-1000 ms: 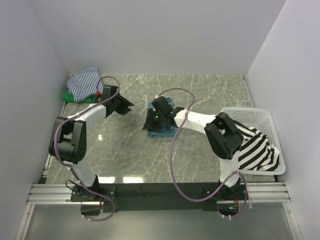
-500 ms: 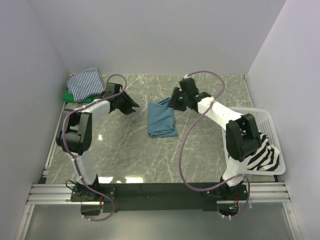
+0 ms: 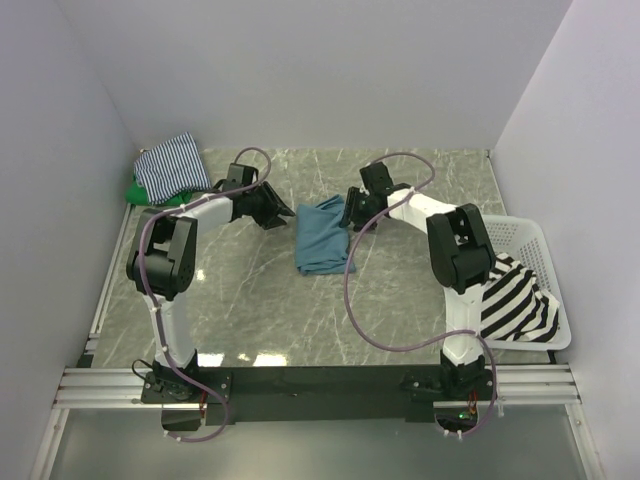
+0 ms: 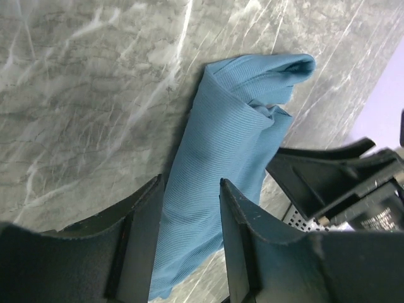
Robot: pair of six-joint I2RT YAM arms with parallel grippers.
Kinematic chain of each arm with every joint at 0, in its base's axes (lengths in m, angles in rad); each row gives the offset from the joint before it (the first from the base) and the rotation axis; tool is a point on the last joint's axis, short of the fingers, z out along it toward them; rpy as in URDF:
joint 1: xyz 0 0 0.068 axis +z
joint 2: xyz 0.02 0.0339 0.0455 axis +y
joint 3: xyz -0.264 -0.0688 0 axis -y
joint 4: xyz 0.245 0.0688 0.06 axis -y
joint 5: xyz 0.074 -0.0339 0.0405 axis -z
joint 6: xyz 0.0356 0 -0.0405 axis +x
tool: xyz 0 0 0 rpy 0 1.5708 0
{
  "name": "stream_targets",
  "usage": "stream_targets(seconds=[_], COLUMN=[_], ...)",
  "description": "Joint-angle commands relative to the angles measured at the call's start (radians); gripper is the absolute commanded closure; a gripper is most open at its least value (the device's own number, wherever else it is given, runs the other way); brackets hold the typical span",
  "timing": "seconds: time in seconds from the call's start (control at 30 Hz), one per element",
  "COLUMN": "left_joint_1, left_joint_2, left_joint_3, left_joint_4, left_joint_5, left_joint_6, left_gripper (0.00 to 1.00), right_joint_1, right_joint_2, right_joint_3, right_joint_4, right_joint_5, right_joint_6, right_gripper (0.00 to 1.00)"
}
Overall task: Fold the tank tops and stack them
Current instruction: Fold the tank top
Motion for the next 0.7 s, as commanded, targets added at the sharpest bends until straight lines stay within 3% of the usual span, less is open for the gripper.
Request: stream_targets(seconds=[0.0, 0.27, 0.67], left_joint_1=[-0.002, -0.008, -0.019], left_joint_2=[0.000, 0.029, 0.059], left_joint_3=[0.006, 0.022, 0.026], left_joint_4=[0.030, 0.020, 0.019], left_joint_5=[0.026, 0.023, 0.017], left_joint_6=[0.029, 0.034, 0.037], left_gripper=[0.54, 0.54, 0.54], right_joint_1=[0.001, 0.003, 0.013], right_joint_2=[0.018, -0.058, -0.095], right_joint_3=[0.071, -0.048, -0.091], right_joint_4=[0.049, 0.154, 0.202], right_joint_5=[-0.018, -0.007, -0.013], right_joint_6=[-0.008, 0.024, 0.041], right_gripper=[0.46, 0.46, 0.46])
